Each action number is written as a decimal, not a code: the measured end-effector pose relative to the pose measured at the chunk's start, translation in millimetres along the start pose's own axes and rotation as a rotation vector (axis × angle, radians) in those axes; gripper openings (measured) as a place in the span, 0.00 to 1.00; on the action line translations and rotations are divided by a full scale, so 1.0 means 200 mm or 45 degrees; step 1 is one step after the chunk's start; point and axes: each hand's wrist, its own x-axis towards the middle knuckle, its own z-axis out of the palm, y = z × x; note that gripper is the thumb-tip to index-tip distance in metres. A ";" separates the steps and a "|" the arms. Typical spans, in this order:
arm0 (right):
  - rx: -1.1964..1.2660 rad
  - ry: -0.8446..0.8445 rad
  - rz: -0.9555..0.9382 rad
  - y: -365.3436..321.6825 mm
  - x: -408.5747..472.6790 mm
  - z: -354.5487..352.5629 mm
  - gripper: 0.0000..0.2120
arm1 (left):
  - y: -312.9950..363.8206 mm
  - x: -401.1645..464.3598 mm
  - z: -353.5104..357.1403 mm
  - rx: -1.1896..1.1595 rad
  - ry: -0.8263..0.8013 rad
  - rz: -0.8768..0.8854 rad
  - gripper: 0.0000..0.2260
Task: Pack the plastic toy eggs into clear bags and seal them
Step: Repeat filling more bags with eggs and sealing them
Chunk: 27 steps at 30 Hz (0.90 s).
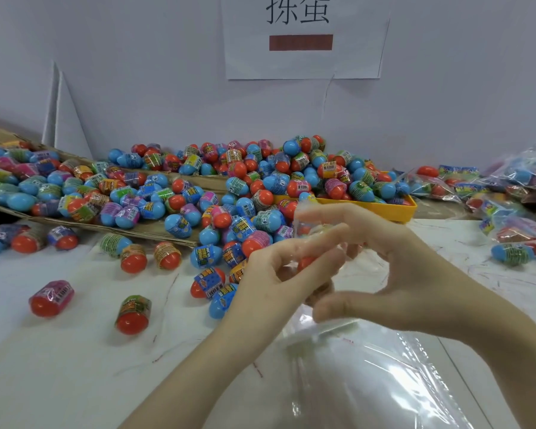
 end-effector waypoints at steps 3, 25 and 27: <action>-0.045 -0.035 0.067 0.01 0.01 0.01 0.36 | 0.00 0.01 0.00 -0.043 0.048 -0.025 0.13; -0.217 0.190 0.046 0.07 0.02 0.04 0.25 | -0.05 0.04 -0.06 -0.348 -0.302 -0.481 0.15; -0.132 0.119 0.031 0.06 0.01 0.02 0.24 | -0.04 0.04 -0.07 -0.353 -0.309 -0.462 0.14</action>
